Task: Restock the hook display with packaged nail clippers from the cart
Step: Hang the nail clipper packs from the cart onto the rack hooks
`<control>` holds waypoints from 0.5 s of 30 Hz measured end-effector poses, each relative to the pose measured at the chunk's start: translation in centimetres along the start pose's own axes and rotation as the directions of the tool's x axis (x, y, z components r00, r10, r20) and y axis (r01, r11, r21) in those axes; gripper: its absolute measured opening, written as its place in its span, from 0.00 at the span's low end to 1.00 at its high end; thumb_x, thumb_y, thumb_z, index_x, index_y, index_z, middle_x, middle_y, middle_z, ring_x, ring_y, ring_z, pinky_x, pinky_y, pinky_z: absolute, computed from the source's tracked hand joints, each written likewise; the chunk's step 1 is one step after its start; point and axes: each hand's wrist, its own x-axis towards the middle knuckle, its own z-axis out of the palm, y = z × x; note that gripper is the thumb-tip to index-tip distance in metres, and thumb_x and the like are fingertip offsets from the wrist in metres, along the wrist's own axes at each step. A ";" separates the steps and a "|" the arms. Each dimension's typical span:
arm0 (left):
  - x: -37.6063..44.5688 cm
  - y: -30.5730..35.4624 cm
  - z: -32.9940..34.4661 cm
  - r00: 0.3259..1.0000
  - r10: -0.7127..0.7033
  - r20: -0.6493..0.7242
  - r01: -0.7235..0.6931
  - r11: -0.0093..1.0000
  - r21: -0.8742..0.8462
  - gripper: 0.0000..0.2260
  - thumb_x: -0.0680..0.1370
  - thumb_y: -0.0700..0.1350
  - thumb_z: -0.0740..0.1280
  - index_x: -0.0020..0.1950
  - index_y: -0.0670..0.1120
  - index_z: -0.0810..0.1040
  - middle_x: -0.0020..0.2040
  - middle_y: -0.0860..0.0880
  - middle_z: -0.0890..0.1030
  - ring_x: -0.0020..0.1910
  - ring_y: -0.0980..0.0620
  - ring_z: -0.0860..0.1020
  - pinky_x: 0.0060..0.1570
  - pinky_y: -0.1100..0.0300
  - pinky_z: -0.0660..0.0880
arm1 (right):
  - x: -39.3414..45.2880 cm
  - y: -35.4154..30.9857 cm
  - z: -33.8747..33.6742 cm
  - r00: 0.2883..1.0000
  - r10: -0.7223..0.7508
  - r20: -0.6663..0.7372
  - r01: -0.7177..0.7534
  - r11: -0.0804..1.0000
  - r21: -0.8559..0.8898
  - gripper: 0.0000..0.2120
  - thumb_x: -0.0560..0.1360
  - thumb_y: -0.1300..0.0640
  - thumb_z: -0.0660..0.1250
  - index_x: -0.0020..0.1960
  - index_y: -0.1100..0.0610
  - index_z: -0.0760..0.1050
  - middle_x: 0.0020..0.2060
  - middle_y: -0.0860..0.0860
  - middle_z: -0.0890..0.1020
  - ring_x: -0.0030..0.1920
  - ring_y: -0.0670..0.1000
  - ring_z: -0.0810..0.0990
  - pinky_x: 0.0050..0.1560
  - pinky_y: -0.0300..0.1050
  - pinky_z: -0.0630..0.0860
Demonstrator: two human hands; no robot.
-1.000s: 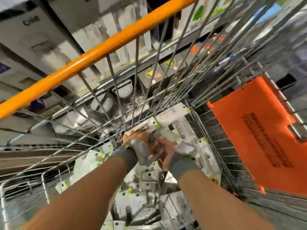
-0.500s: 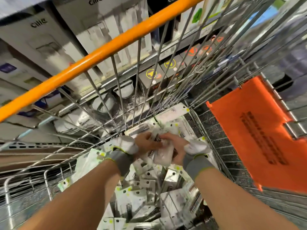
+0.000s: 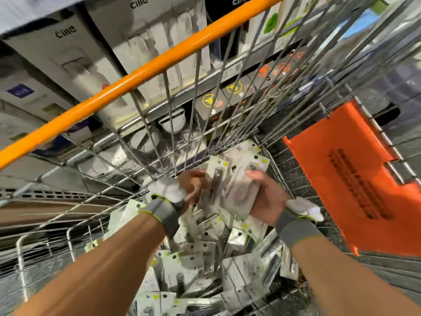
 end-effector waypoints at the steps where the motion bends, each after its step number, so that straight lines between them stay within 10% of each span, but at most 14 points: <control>1: -0.2 0.2 0.6 1.000 -0.006 0.005 0.006 0.998 -0.056 0.10 0.77 0.32 0.63 0.44 0.48 0.73 0.37 0.49 0.75 0.30 0.56 0.75 0.28 0.65 0.74 | 0.0 0.2 0.2 0.999 -0.003 0.042 0.003 1.000 0.002 0.12 0.67 0.53 0.69 0.33 0.61 0.82 0.30 0.57 0.80 0.34 0.54 0.81 0.46 0.45 0.77; 6: -0.6 1.2 1.4 0.994 -0.050 0.098 0.065 0.986 -0.154 0.10 0.77 0.29 0.61 0.41 0.44 0.73 0.23 0.52 0.78 0.21 0.57 0.77 0.24 0.66 0.76 | -1.0 -0.4 2.2 0.980 0.008 0.198 -0.024 0.997 0.079 0.34 0.79 0.56 0.43 0.28 0.62 0.82 0.30 0.56 0.83 0.33 0.51 0.83 0.39 0.39 0.80; 12: -0.7 0.9 1.1 0.998 -0.037 0.044 0.043 0.990 -0.134 0.05 0.77 0.35 0.65 0.42 0.41 0.78 0.28 0.49 0.80 0.24 0.57 0.78 0.29 0.67 0.76 | -0.9 -0.4 0.6 0.999 0.011 0.052 -0.017 0.994 0.112 0.09 0.64 0.57 0.71 0.35 0.64 0.83 0.31 0.59 0.82 0.31 0.54 0.83 0.34 0.45 0.81; 15: 0.8 -1.6 0.8 0.994 0.084 -0.068 -0.041 0.875 0.483 0.09 0.76 0.40 0.67 0.55 0.38 0.79 0.43 0.47 0.81 0.44 0.51 0.82 0.40 0.65 0.75 | -0.2 -0.9 -0.9 0.997 0.022 -0.079 -0.011 0.990 0.140 0.08 0.70 0.56 0.67 0.38 0.61 0.80 0.32 0.56 0.81 0.32 0.54 0.81 0.47 0.48 0.80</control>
